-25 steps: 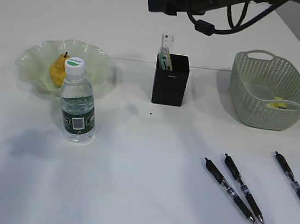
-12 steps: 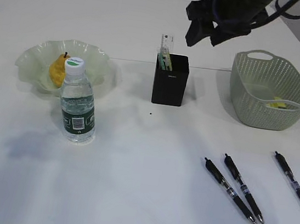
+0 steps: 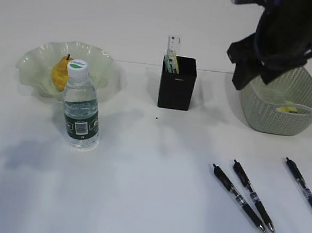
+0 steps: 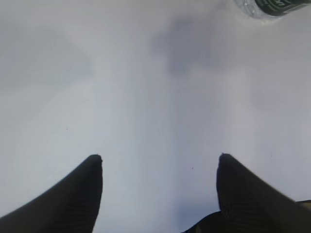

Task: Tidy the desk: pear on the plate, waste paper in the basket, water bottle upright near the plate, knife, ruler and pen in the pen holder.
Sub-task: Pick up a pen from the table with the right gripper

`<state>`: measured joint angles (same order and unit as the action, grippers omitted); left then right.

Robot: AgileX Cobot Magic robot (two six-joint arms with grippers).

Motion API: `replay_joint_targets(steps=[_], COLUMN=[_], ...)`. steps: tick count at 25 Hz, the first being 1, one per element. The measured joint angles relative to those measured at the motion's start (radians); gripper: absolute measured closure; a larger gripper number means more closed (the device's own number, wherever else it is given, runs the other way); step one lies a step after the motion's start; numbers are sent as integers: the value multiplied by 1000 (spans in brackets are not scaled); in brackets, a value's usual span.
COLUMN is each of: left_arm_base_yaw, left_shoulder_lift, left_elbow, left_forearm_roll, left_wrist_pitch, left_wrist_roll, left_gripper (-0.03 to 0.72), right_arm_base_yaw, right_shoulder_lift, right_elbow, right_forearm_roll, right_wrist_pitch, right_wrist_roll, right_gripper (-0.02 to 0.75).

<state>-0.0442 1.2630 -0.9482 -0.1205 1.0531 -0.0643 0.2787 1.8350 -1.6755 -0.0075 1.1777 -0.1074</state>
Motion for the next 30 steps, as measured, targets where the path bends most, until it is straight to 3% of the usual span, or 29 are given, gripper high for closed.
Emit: replay_joint_targets(steps=[9, 14, 30], left_arm_base_yaw=[0, 0, 0], left_shoulder_lift=[0, 0, 0], left_elbow=[0, 0, 0], left_forearm_roll=[2, 2, 2], left_wrist_pitch=[17, 17, -2], left_wrist_roll=[0, 0, 0], left_gripper=[171, 171, 176], right_arm_base_yaw=[-138, -183, -261], right_shoulder_lift=[-63, -65, 67], right_elbow=[259, 310, 370], right_forearm_roll=[-24, -85, -78], right_wrist_pitch=[-50, -86, -191], right_wrist_roll=[2, 10, 15], right_gripper=[290, 290, 290])
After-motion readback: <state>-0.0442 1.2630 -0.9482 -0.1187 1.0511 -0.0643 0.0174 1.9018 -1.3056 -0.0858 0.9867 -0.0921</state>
